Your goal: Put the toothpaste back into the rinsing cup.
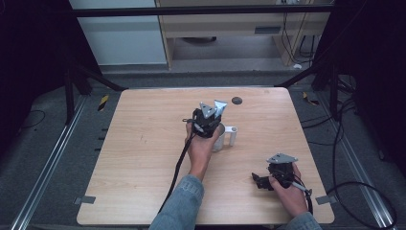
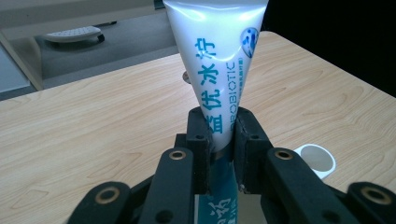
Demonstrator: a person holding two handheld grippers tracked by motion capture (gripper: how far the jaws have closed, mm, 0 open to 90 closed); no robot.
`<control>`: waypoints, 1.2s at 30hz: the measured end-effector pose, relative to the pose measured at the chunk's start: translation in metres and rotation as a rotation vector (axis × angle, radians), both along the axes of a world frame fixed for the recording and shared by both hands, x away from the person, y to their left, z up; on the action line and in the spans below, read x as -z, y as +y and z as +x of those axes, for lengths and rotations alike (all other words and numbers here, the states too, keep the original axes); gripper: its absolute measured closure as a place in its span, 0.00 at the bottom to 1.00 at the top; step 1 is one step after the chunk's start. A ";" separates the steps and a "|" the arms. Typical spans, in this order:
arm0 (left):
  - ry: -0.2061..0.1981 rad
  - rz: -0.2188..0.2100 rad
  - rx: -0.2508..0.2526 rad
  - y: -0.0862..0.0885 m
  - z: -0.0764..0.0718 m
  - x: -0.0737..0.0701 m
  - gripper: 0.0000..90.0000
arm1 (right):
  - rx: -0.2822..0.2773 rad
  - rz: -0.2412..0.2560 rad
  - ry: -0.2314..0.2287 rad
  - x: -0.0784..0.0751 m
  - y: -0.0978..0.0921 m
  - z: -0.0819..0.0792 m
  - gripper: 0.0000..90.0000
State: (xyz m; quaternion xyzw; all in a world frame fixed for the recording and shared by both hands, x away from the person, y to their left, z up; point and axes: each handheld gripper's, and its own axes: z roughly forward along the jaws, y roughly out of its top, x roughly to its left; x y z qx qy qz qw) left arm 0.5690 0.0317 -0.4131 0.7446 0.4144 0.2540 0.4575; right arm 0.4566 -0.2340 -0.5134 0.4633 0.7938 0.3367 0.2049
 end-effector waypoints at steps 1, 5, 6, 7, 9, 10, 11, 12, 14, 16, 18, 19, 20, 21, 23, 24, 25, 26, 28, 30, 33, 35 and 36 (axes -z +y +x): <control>0.001 -0.003 -0.002 0.000 0.000 0.000 0.87 | 0.001 0.000 0.000 0.000 0.000 0.000 0.00; 0.012 -0.009 0.006 0.000 0.002 -0.001 0.86 | 0.001 0.001 0.000 0.000 0.000 0.000 0.00; 0.018 -0.006 0.005 0.000 0.002 -0.001 0.86 | 0.001 0.000 0.001 0.000 0.000 0.000 0.00; 0.024 0.000 0.006 0.000 0.003 -0.002 0.86 | 0.001 0.000 0.001 0.000 0.000 0.000 0.00; 0.027 0.002 0.006 -0.001 0.004 -0.003 0.86 | 0.000 0.000 0.001 0.000 0.000 0.000 0.00; 0.029 0.006 0.009 -0.002 0.004 -0.003 0.86 | 0.001 0.000 0.001 0.000 0.000 0.000 0.00; 0.035 0.012 0.009 -0.003 0.004 -0.004 0.85 | 0.001 0.000 0.001 0.000 0.000 0.000 0.00; 0.035 0.012 0.009 -0.003 0.004 -0.004 0.85 | 0.001 0.000 0.001 0.000 0.000 0.000 0.00; 0.037 0.024 0.011 -0.004 0.004 -0.005 0.85 | 0.000 -0.001 0.002 0.000 0.000 0.000 0.00; 0.037 0.023 0.010 -0.004 0.004 -0.005 0.85 | 0.000 0.001 0.002 0.000 0.000 0.000 0.00; 0.038 0.024 0.010 -0.005 0.004 -0.005 0.85 | 0.000 0.000 0.002 0.000 0.000 0.000 0.00; 0.040 0.023 0.009 -0.004 0.004 -0.005 0.85 | 0.000 0.001 0.002 0.000 0.000 0.000 0.00; 0.041 0.022 0.009 -0.004 0.004 -0.005 0.85 | 0.000 0.001 0.002 0.000 0.000 0.000 0.00; 0.042 0.021 0.011 -0.004 0.004 -0.005 0.84 | 0.001 0.000 0.002 0.000 0.000 0.000 0.00; 0.041 0.022 0.011 -0.004 0.004 -0.005 0.84 | 0.001 0.000 0.002 0.000 0.000 0.000 0.00; 0.040 0.025 0.013 -0.004 0.004 -0.005 0.84 | 0.000 0.001 0.002 0.000 0.000 0.000 0.00; 0.041 0.029 0.012 -0.004 0.004 -0.005 0.84 | 0.001 0.000 0.002 0.000 0.000 0.000 0.00; 0.039 0.028 0.012 -0.005 0.003 -0.005 0.84 | 0.000 0.001 0.003 0.000 0.000 0.000 0.00; 0.041 0.022 0.009 -0.005 0.002 -0.005 0.83 | 0.000 -0.001 0.002 0.000 0.000 0.000 0.00; 0.038 0.023 0.009 -0.004 0.002 -0.005 0.83 | 0.000 0.001 0.002 0.000 0.000 0.000 0.00; 0.038 0.026 0.012 -0.004 0.001 -0.005 0.82 | 0.000 -0.001 0.002 0.000 0.000 0.000 0.00; 0.037 0.029 0.010 -0.004 0.001 -0.005 0.82 | 0.000 0.000 0.002 0.000 0.000 0.000 0.00; 0.037 0.031 0.010 -0.004 0.000 -0.005 0.81 | 0.001 0.000 0.001 0.000 0.000 0.000 0.00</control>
